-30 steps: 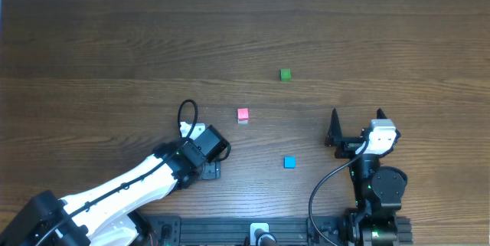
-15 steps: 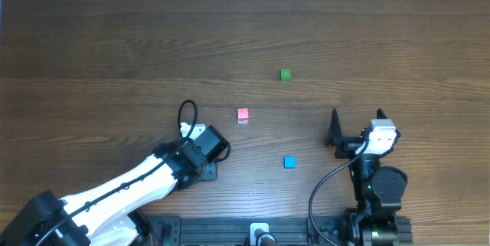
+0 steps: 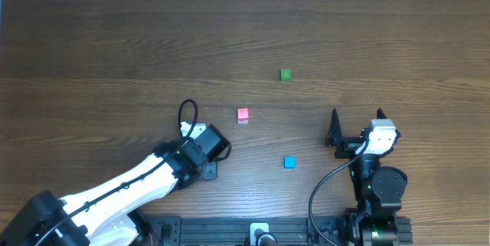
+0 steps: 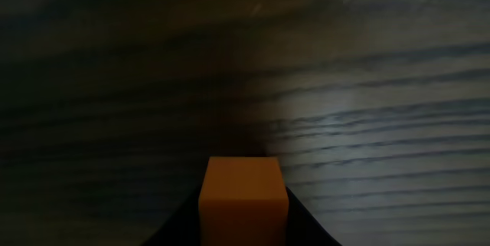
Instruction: Stack Cubes
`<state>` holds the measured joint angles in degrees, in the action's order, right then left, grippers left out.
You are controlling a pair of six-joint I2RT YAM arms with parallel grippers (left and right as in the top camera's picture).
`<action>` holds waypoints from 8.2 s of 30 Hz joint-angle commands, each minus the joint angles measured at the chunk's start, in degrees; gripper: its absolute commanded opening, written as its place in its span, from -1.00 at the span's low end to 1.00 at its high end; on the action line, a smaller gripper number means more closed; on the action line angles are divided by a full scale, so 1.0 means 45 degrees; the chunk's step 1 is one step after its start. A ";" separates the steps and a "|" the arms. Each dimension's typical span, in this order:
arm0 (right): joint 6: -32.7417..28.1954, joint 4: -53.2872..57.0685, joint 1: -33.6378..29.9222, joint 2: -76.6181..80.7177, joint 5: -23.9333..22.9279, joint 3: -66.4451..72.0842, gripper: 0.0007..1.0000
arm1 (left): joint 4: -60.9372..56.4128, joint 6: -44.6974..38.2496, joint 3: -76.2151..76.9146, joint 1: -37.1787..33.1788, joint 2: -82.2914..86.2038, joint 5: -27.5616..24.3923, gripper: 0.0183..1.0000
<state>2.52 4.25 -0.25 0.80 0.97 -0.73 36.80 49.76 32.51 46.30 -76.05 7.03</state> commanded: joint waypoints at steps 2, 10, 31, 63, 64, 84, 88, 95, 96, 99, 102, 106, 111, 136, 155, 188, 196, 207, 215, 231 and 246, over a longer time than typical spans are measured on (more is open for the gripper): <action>-0.0102 -0.0019 -0.0068 -0.0092 -0.0039 0.0097 0.99 | 0.1214 -0.0024 0.2953 -0.0083 -0.0427 0.0544 -0.96; -0.0107 -0.0019 -0.0068 -0.0092 -0.0039 0.0097 0.98 | 0.3857 -0.0680 0.8563 -0.0083 -0.3143 0.0738 -0.96; -0.0102 -0.0019 -0.0068 -0.0092 -0.0039 0.0097 0.98 | 0.3497 -0.0627 1.0491 -0.0355 -0.6562 0.0010 -0.95; -0.0102 -0.0019 -0.0068 -0.0092 -0.0039 0.0097 0.99 | 0.3740 -0.0670 1.0491 -0.0437 -0.7223 -0.0359 -0.95; -0.0102 -0.0019 -0.0068 -0.0092 -0.0039 0.0097 0.98 | 0.3735 -0.0670 1.0491 -0.0437 -0.7223 -0.0359 -0.95; -0.0102 -0.0019 -0.0068 -0.0092 -0.0039 0.0097 0.99 | 0.3740 -0.0670 1.0491 -0.0529 -0.7281 -0.0364 -0.95; -0.0102 -0.0019 -0.0068 -0.0092 -0.0039 0.0097 0.99 | 0.3740 -0.0670 1.0491 -0.0529 -0.7441 -0.0447 -0.95; -0.0102 -0.0019 -0.0068 -0.0092 -0.0039 0.0097 0.98 | 0.3696 -0.0670 1.0491 -0.0529 -0.7533 -0.0471 -0.95; -0.0107 -0.0019 -0.0068 -0.0092 -0.0039 0.0097 0.99 | 0.3691 -0.0670 1.0491 -0.0529 -0.7533 -0.0471 -0.94; -0.0102 -0.0019 -0.0068 -0.0092 -0.0039 0.0097 0.99 | 0.3691 -0.0670 1.0491 -0.0529 -0.7533 -0.0471 -0.81; -0.0102 -0.0019 -0.0068 -0.0092 -0.0039 0.0097 0.99 | 0.3696 -0.0670 1.0491 -0.0529 -0.7533 -0.0471 -0.44; -0.0107 -0.0019 -0.0068 -0.0092 -0.0039 0.0097 0.98 | 0.3696 -0.0670 1.0491 -0.0529 -0.7533 -0.0510 0.39; -0.0102 -0.0019 -0.0068 -0.0092 -0.0039 0.0097 0.98 | 0.3677 -0.0665 1.0491 -0.0529 -0.7533 -0.0505 1.00; -0.0102 -0.0019 -0.0068 -0.0092 -0.0039 0.0097 0.99 | -0.3045 -0.4347 0.7135 -0.6708 0.2642 0.0408 1.00; -0.0102 -0.0019 -0.0068 -0.0092 -0.0039 0.0097 0.99 | -0.8539 -0.9690 -0.3177 -1.1764 1.3410 -0.2705 0.99; -0.0102 -0.0019 -0.0068 -0.0092 -0.0039 0.0097 0.99 | -0.7388 -1.0010 -0.7150 -1.0860 1.6864 -0.3648 1.00; -0.0107 -0.0019 -0.0068 -0.0092 -0.0039 0.0097 0.99 | -0.7393 -1.0010 -0.7150 -1.0860 1.6864 -0.3648 1.00; -0.0102 -0.0015 -0.0068 -0.0092 -0.0039 0.0097 0.98 | -0.7393 -1.0010 -0.7150 -1.0860 1.6864 -0.3648 1.00; 0.0311 -0.0937 -0.0068 -0.0092 -0.1185 0.0092 0.98 | -0.7393 -1.0010 -0.7150 -1.0860 1.6864 -0.3643 1.00; 0.0340 0.0520 -0.0063 0.3060 0.0758 -0.5081 0.98 | -0.7393 -1.0010 -0.7150 -1.0860 1.6864 -0.3643 1.00; 0.0262 1.0035 0.1409 1.5718 0.2225 -1.7534 0.99 | -0.7393 -1.0010 -0.7150 -1.0860 1.6864 -0.3648 1.00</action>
<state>2.83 45.15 2.35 61.76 9.82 -71.48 3.51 5.54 0.62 -2.85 -0.56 -8.84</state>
